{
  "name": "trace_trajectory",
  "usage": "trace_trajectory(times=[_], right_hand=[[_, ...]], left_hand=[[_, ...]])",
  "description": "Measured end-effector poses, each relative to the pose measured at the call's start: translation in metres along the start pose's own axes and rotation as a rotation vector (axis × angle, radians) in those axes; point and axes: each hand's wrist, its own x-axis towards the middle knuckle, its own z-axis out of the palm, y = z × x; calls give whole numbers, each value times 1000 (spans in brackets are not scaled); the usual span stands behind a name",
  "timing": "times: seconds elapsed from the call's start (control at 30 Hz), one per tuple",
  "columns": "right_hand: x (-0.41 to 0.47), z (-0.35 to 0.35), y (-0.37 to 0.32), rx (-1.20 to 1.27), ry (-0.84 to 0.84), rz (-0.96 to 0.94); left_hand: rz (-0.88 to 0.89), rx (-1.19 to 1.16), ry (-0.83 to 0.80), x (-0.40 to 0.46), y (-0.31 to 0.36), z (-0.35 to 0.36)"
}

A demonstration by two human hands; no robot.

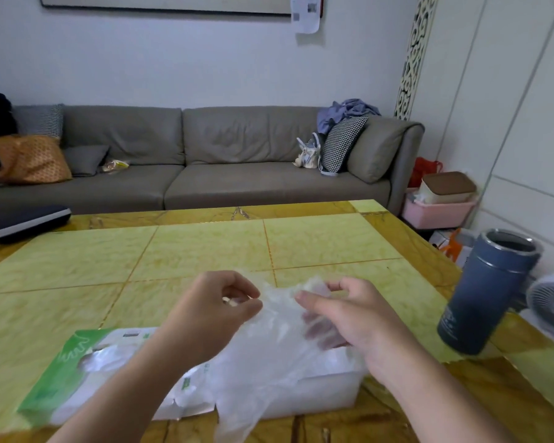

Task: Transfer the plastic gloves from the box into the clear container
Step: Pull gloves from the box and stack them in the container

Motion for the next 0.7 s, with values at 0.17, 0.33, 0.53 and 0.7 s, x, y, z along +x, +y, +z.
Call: trace_trajectory(times=[0.17,0.33,0.53,0.7], right_hand=[[12,-6,13,-206,75,-56],[11,-1,17,-404,170,-146],[10,-1,24,-643,229,-222],[10,-7,25,-834,229,-233]], left_hand=[[143,373,83,-1,2,0],[355,635,98,-32,25,22],[-39,588,-293,-30,6,44],[-132,577,-501,-13,3,39]])
